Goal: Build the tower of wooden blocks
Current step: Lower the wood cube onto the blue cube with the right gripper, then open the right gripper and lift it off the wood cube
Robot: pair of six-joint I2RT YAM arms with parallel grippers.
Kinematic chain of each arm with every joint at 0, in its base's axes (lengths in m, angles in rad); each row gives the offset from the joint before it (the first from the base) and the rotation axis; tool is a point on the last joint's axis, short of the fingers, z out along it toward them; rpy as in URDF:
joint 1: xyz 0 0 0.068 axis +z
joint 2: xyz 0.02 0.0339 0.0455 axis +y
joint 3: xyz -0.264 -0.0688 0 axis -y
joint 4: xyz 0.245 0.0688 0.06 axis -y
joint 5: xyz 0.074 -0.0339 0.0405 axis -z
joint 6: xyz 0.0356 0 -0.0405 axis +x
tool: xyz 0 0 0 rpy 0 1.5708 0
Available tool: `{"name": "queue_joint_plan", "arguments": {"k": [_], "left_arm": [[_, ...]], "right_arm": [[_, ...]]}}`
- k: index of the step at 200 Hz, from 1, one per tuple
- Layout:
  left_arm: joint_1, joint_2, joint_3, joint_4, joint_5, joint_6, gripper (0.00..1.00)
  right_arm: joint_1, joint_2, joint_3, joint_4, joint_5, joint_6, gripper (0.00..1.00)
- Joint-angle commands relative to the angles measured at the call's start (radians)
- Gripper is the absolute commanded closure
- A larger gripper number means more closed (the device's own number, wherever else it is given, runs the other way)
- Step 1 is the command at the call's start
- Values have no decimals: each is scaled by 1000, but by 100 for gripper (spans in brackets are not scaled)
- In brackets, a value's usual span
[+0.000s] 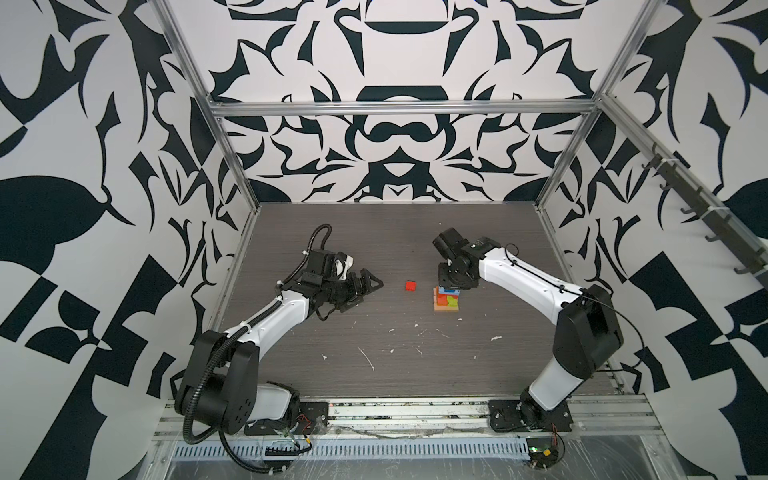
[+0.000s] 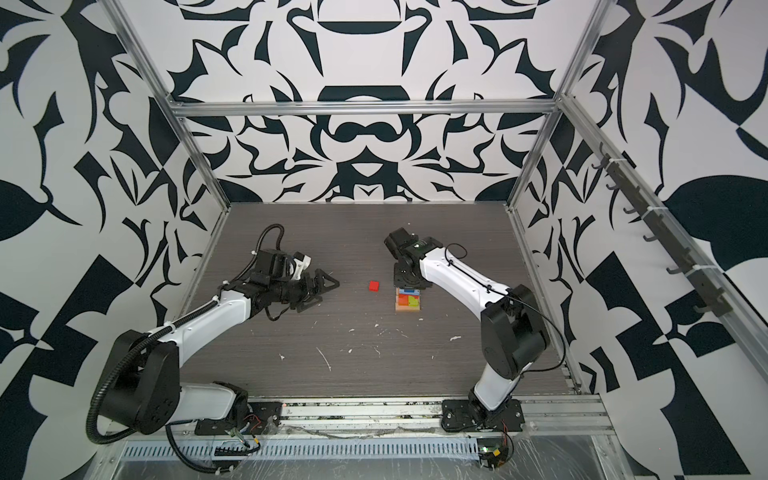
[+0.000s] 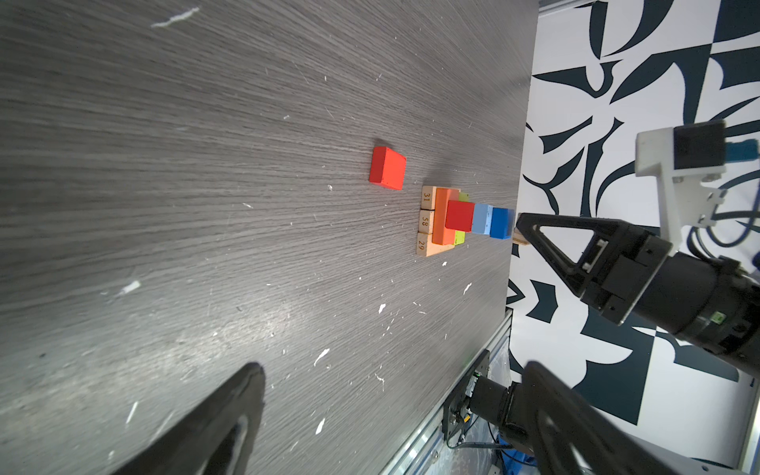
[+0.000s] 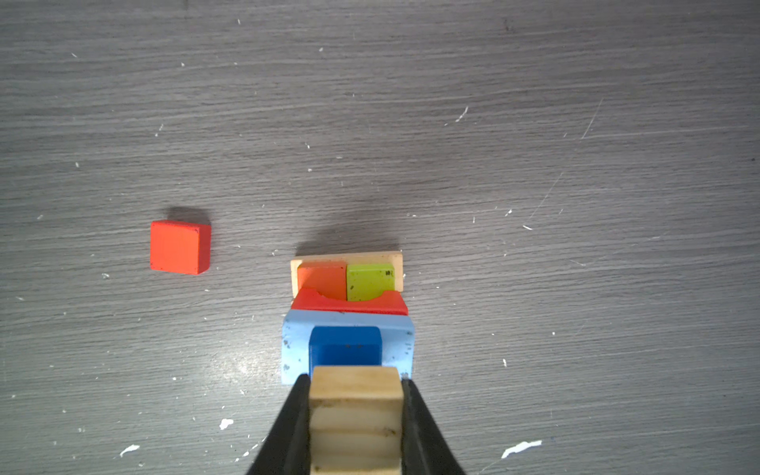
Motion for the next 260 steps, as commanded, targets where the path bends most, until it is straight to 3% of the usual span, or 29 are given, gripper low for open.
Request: {"name": "queue_joint_plan", "arguments": {"k": [1, 158, 212, 260], "left_arm": [[-3, 9, 11, 3, 1, -2, 0], [-3, 6, 20, 0, 2, -1, 0], [-3, 4, 16, -2, -1, -1, 0], [-3, 6, 15, -2, -1, 0, 0]], "right_arm": [[1, 4, 30, 3, 14, -5, 71], [5, 18, 29, 13, 9, -6, 70], [7, 10, 28, 13, 8, -9, 60], [7, 0, 25, 20, 7, -11, 57]]}}
